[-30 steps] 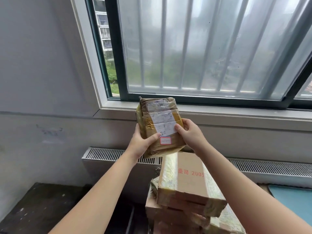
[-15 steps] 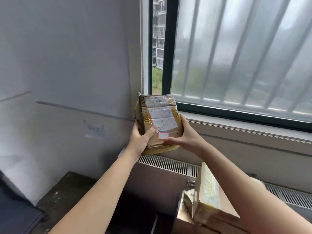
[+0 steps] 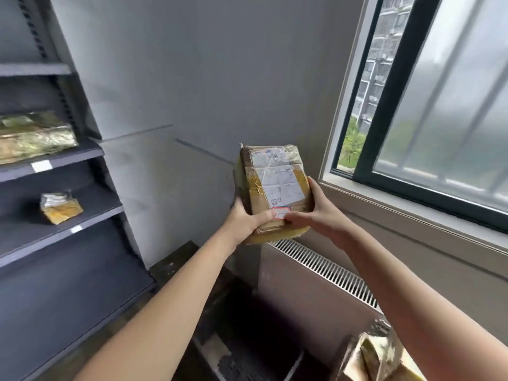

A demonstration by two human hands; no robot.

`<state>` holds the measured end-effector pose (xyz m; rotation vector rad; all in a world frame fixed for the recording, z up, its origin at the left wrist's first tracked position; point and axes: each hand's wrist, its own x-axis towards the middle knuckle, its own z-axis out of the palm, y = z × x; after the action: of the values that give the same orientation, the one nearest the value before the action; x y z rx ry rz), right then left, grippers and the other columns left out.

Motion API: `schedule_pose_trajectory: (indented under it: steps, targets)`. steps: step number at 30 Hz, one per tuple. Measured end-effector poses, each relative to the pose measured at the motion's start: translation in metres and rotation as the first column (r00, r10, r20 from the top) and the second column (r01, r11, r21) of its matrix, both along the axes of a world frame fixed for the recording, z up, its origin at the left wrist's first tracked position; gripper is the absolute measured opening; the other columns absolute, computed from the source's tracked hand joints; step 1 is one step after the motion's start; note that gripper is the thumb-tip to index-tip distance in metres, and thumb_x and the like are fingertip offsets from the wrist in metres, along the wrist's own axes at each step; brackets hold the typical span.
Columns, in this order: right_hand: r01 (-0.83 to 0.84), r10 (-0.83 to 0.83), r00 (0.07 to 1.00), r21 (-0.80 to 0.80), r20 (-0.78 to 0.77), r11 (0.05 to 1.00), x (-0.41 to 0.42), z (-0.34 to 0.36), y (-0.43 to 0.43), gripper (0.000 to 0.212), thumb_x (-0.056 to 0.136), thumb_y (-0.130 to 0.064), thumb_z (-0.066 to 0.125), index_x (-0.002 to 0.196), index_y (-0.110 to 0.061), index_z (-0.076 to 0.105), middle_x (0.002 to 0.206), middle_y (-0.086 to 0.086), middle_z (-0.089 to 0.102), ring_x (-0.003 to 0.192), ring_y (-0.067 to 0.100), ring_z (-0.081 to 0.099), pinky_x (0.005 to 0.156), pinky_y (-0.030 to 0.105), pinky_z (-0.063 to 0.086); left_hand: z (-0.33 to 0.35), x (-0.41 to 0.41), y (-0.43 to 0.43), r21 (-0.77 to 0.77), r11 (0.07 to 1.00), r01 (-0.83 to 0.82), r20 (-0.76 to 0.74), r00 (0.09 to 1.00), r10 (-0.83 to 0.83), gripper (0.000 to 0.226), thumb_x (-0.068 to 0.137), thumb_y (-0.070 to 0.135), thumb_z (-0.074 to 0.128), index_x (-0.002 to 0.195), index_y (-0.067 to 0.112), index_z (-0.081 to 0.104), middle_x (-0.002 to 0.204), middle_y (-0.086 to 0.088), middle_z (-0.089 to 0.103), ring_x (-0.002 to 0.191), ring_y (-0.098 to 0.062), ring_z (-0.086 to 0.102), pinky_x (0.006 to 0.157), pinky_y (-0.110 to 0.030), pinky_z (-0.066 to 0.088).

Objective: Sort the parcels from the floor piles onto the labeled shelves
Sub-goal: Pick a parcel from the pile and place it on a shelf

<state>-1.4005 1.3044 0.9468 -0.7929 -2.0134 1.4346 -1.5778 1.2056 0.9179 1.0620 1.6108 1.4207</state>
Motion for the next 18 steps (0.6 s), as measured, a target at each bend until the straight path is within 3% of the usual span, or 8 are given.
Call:
schedule_pose_trajectory:
  steps: [2, 4, 8, 13, 18]
  targets:
    - [-0.063, 0.063, 0.998, -0.002, -0.019, 0.998, -0.016, 0.001, -0.008, 0.080, 0.079, 0.007, 0.074, 0.133, -0.031, 0.029, 0.121, -0.009, 0.057, 0.096, -0.006, 0.064, 0.075, 0.014, 0.053, 0.003, -0.008, -0.021, -0.020, 0.996, -0.084, -0.005, 0.996, 0.084, 0.110, 0.047, 0.057, 0.081, 0.142, 0.024, 0.036, 0.134, 0.002, 0.058, 0.120, -0.016, 0.058, 0.106, -0.042, 0.047]
    - [-0.104, 0.104, 0.994, 0.023, -0.010, 0.994, -0.031, 0.001, -0.017, 0.083, 0.078, 0.003, 0.077, 0.136, -0.033, 0.029, 0.122, -0.011, 0.058, 0.101, -0.004, 0.061, 0.079, 0.016, 0.052, 0.005, -0.013, -0.042, -0.037, 0.987, -0.154, 0.001, 0.988, 0.154, 0.107, 0.049, 0.058, 0.081, 0.141, 0.025, 0.037, 0.134, 0.003, 0.058, 0.120, -0.015, 0.058, 0.106, -0.042, 0.047]
    - [-0.208, 0.209, 0.978, 0.046, -0.015, 0.977, -0.054, 0.003, -0.045, 0.091, 0.076, -0.008, 0.081, 0.146, -0.030, 0.028, 0.124, -0.016, 0.057, 0.113, 0.001, 0.058, 0.091, 0.021, 0.050, 0.007, -0.017, -0.088, -0.021, 0.956, -0.294, 0.068, 0.953, 0.295, 0.074, 0.072, 0.038, 0.083, 0.133, 0.031, 0.041, 0.132, 0.004, 0.060, 0.118, -0.016, 0.059, 0.105, -0.041, 0.047]
    - [-0.370, 0.370, 0.929, 0.026, 0.010, 0.929, -0.076, -0.006, -0.091, 0.086, 0.075, -0.016, 0.083, 0.145, -0.030, 0.035, 0.126, -0.015, 0.060, 0.115, 0.006, 0.060, 0.095, 0.027, 0.051, 0.001, -0.006, -0.161, -0.033, 0.860, -0.510, 0.126, 0.851, 0.510, 0.076, 0.061, 0.044, 0.084, 0.130, 0.037, 0.051, 0.123, 0.011, 0.066, 0.113, -0.013, 0.063, 0.100, -0.037, 0.050]
    - [-0.500, 0.502, 0.865, -0.065, 0.022, 0.864, -0.102, -0.020, -0.155, 0.089, 0.064, -0.028, 0.085, 0.142, -0.033, 0.040, 0.124, -0.013, 0.063, 0.112, 0.013, 0.063, 0.099, 0.042, 0.051, -0.009, 0.000, -0.240, -0.074, 0.759, -0.646, 0.132, 0.748, 0.650, 0.069, 0.070, 0.039, 0.084, 0.131, 0.033, 0.053, 0.121, 0.012, 0.068, 0.108, -0.010, 0.065, 0.093, -0.032, 0.053]
